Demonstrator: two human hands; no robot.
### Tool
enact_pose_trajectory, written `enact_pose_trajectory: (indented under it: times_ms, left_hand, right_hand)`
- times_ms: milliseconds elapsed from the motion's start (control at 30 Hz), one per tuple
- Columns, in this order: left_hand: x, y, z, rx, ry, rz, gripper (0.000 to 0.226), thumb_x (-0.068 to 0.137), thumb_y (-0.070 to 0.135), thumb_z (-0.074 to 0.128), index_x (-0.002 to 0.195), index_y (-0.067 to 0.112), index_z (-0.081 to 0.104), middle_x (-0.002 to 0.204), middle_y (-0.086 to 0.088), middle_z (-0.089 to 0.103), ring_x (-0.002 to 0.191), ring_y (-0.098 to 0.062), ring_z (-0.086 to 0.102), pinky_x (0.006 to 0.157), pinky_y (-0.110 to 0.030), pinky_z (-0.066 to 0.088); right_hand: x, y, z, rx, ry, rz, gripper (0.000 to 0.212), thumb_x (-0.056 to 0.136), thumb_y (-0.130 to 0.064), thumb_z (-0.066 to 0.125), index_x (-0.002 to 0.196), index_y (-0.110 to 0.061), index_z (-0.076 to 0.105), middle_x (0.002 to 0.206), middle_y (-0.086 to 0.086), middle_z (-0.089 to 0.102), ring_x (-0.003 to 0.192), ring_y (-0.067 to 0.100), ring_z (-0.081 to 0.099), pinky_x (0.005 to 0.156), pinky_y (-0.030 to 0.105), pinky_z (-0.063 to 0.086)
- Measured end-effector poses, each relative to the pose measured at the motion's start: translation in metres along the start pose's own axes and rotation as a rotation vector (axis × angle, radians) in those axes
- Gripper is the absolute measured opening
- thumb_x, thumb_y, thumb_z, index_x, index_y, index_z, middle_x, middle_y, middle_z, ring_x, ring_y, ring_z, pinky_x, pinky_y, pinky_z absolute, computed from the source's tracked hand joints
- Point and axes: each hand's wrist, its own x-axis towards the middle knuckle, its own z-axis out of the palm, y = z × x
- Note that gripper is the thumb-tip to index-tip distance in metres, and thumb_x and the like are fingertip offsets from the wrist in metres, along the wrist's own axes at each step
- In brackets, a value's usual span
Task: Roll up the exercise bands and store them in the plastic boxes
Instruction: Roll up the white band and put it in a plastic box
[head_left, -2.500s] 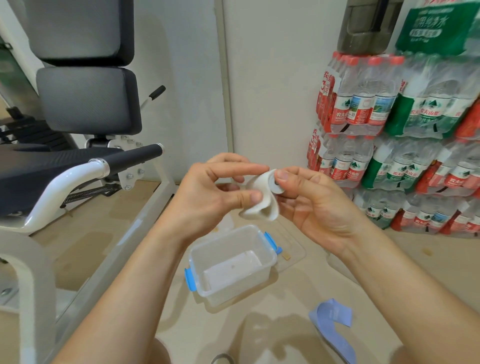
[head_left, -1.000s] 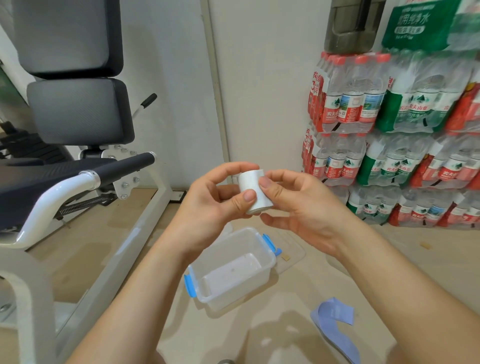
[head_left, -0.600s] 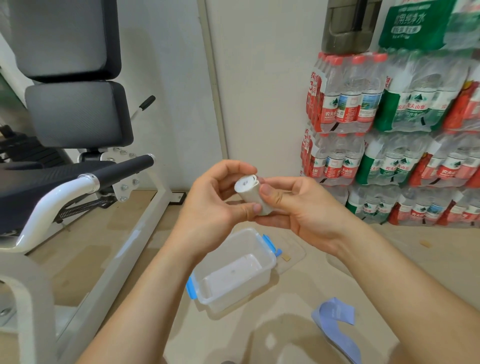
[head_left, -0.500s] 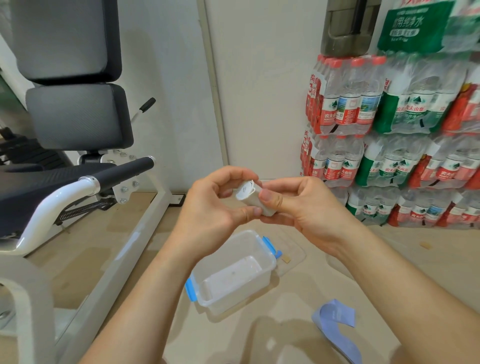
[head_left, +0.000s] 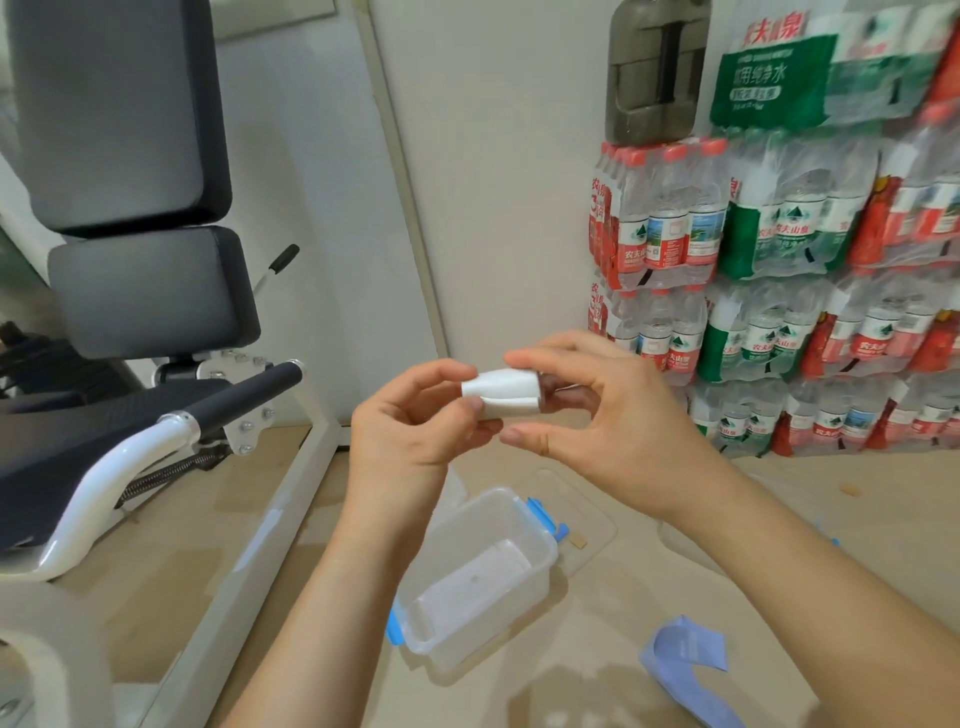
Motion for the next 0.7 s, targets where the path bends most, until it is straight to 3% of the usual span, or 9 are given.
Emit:
enact_pose_trajectory:
  times_ms: [133, 267, 367, 433, 500, 567, 700]
  left_hand:
    - [-0.001, 0.003, 0.007, -0.082, -0.038, -0.063, 0.032, 0.083, -0.009, 0.055, 0.075, 0.019, 0.069, 0.069, -0.005, 0.069, 0.062, -0.022, 0.066, 0.06, -0.023, 0.054]
    - [-0.001, 0.01, 0.013, -0.223, -0.221, -0.149, 0.017, 0.065, 0.007, 0.067, 0.078, 0.019, 0.064, 0.081, -0.01, 0.066, 0.066, -0.022, 0.063, 0.064, -0.025, 0.054]
    - [-0.005, 0.025, 0.031, -0.252, -0.301, -0.16, 0.015, 0.075, 0.021, 0.071, 0.083, 0.017, 0.059, 0.083, -0.01, 0.064, 0.068, -0.021, 0.059, 0.064, -0.025, 0.05]
    - [-0.012, 0.037, 0.05, -0.177, -0.334, -0.172, 0.019, 0.086, 0.03, 0.063, 0.093, 0.013, 0.06, 0.08, -0.012, 0.062, 0.058, -0.02, 0.055, 0.053, -0.023, 0.046]
    - [-0.02, 0.044, 0.068, -0.163, -0.408, -0.186, 0.034, 0.089, 0.037, 0.05, 0.101, 0.007, 0.06, 0.075, -0.012, 0.059, 0.048, -0.016, 0.05, 0.043, -0.02, 0.038]
    - [-0.024, 0.046, 0.08, -0.252, -0.447, -0.186, 0.037, 0.088, 0.035, 0.049, 0.104, 0.004, 0.06, 0.08, -0.013, 0.055, 0.045, -0.013, 0.047, 0.04, -0.018, 0.035]
    - [-0.017, 0.039, 0.1, -0.457, -0.494, -0.146, 0.03, 0.083, 0.027, 0.056, 0.102, 0.005, 0.065, 0.08, -0.01, 0.063, 0.053, -0.012, 0.053, 0.047, -0.017, 0.045]
  right_hand:
    - [0.0, -0.008, -0.012, 0.038, 0.067, -0.019, 0.033, 0.072, -0.014, 0.081, 0.104, -0.016, 0.073, 0.092, -0.009, 0.064, 0.079, 0.008, 0.064, 0.073, 0.019, 0.053]
    - [-0.003, -0.02, -0.031, -0.064, 0.048, -0.086, 0.026, 0.072, -0.017, 0.078, 0.098, -0.015, 0.076, 0.09, -0.003, 0.066, 0.074, 0.011, 0.063, 0.066, 0.021, 0.052]
    - [-0.012, -0.038, -0.049, -0.072, 0.088, -0.142, 0.025, 0.071, -0.011, 0.077, 0.096, -0.011, 0.076, 0.091, -0.001, 0.067, 0.077, 0.009, 0.063, 0.066, 0.013, 0.051]
    - [-0.019, -0.054, -0.064, -0.165, 0.088, -0.196, 0.024, 0.072, -0.004, 0.077, 0.096, -0.01, 0.076, 0.091, -0.002, 0.065, 0.074, 0.005, 0.061, 0.061, 0.004, 0.044]
    - [-0.026, -0.067, -0.078, -0.326, 0.057, -0.265, 0.026, 0.073, -0.003, 0.075, 0.096, -0.013, 0.076, 0.093, -0.003, 0.066, 0.076, 0.004, 0.061, 0.067, 0.009, 0.046]
    - [-0.03, -0.076, -0.09, -0.413, 0.027, -0.276, 0.028, 0.072, -0.003, 0.074, 0.097, -0.015, 0.076, 0.095, -0.002, 0.066, 0.084, 0.01, 0.064, 0.076, 0.025, 0.05]
    - [-0.035, -0.089, -0.106, -0.338, 0.04, -0.087, 0.033, 0.072, 0.006, 0.066, 0.095, -0.016, 0.075, 0.102, -0.001, 0.062, 0.097, 0.011, 0.061, 0.084, 0.031, 0.052]
